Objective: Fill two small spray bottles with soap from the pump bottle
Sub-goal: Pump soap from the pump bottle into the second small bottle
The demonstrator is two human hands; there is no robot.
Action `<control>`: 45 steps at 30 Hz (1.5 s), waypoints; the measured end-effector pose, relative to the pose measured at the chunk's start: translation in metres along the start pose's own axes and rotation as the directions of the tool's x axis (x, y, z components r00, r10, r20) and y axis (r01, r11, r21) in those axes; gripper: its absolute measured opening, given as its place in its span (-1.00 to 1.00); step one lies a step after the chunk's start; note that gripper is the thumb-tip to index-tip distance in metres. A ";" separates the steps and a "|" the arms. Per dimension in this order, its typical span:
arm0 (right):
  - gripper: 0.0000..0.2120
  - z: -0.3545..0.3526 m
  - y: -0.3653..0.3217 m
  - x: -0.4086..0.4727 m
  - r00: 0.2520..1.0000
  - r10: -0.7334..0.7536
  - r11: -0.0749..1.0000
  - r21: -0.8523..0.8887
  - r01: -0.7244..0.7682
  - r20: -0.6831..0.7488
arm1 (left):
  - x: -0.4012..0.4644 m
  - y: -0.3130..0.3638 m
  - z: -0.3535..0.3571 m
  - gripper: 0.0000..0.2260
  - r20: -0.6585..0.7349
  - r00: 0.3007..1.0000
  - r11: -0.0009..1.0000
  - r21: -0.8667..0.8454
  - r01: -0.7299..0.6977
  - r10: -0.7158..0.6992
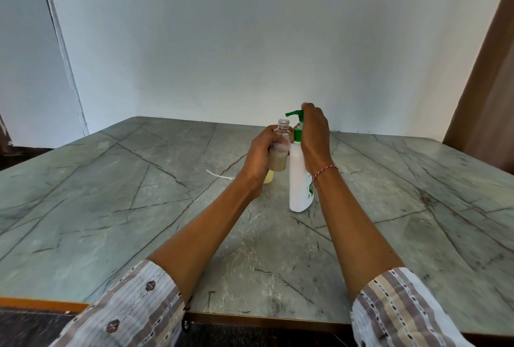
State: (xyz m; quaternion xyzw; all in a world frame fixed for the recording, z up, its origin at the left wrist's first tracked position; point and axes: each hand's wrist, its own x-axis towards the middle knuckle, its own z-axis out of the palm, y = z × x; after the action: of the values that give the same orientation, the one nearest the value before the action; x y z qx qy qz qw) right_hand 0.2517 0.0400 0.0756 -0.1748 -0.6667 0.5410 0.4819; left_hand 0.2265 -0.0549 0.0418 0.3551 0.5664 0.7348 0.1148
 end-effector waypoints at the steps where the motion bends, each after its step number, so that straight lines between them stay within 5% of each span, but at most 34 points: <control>1: -0.75 0.000 0.001 0.002 1.000 0.001 1.000 -0.011 -0.001 0.009 | 0.000 0.000 0.000 -0.78 -0.003 1.000 1.000 0.000 0.003 -0.003; 24: -0.72 0.001 0.003 -0.007 0.999 -0.040 0.999 -0.036 0.040 -0.007 | -0.004 0.004 0.001 -0.80 0.010 1.000 1.000 -0.008 0.006 -0.006; 28: -0.43 0.002 -0.002 -0.005 1.000 -0.009 0.999 -0.052 0.010 0.014 | -0.004 0.003 0.001 -0.79 0.016 1.000 1.000 0.008 0.014 -0.014; 32: -0.78 -0.001 0.004 -0.002 0.999 -0.035 0.999 0.004 0.035 0.000 | -0.004 0.003 0.001 -0.80 0.006 1.000 1.000 -0.005 0.012 -0.012; 45: -0.69 0.002 0.001 -0.002 0.999 -0.046 0.998 -0.033 0.046 -0.009 | -0.002 0.001 -0.002 -0.85 0.006 1.000 1.000 -0.016 0.010 -0.010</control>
State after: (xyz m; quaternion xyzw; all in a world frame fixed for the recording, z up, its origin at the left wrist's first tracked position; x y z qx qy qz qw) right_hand 0.2507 0.0379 0.0735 -0.1701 -0.6767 0.5181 0.4947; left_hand 0.2268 -0.0575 0.0414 0.3534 0.5619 0.7378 0.1228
